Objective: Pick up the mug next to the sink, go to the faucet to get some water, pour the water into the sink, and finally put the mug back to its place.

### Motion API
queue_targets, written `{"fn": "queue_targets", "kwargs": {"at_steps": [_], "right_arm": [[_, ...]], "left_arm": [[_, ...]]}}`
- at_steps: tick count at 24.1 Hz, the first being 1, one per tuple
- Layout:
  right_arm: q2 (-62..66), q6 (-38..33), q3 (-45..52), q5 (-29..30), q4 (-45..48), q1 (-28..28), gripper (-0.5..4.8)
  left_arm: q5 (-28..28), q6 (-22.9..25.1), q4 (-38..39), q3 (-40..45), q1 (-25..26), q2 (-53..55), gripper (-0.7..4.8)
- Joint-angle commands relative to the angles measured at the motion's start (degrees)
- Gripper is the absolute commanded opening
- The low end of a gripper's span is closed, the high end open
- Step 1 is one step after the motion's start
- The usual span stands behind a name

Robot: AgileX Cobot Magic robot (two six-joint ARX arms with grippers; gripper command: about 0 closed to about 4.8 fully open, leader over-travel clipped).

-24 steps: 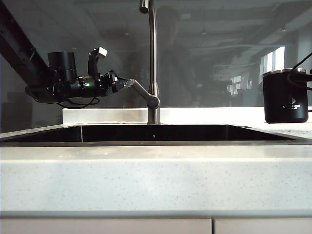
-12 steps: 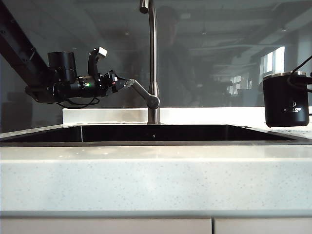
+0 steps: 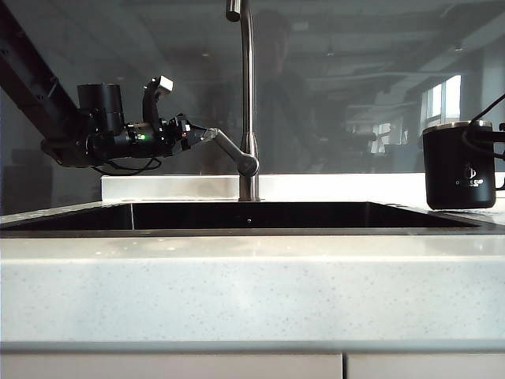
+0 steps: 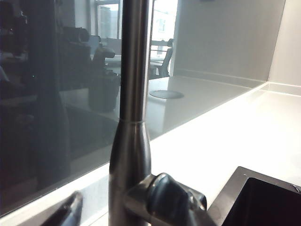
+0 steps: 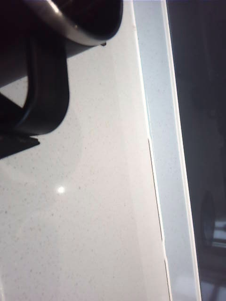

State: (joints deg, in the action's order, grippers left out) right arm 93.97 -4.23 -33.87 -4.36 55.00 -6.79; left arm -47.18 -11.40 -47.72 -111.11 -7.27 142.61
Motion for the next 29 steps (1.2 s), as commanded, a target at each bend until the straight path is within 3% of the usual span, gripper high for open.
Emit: {"fn": "queue_targets", "kwargs": {"at_steps": [1, 11, 22, 25, 29], "right_arm": [[0.1, 0.0, -0.3, 1.6, 3.2, 0.0, -0.01], [4.0, 1.4, -0.3, 1.7, 10.0, 0.0, -0.01], [4.3, 1.4, -0.3, 1.7, 10.0, 0.0, 0.00], [4.3, 1.4, -0.3, 1.7, 10.0, 0.0, 0.58], [4.3, 1.4, -0.3, 1.7, 9.8, 0.0, 0.60]], "left_arm": [[-0.2, 0.0, -0.6, -0.1, 0.1, -0.4, 2.74], [-0.5, 0.0, -0.6, -0.1, 0.1, -0.4, 2.74], [-0.5, 0.0, -0.6, -0.1, 0.1, -0.4, 2.74], [-0.5, 0.0, -0.6, -0.1, 0.1, -0.4, 2.74], [-0.5, 0.0, -0.6, -0.1, 0.1, -0.4, 2.74]]}}
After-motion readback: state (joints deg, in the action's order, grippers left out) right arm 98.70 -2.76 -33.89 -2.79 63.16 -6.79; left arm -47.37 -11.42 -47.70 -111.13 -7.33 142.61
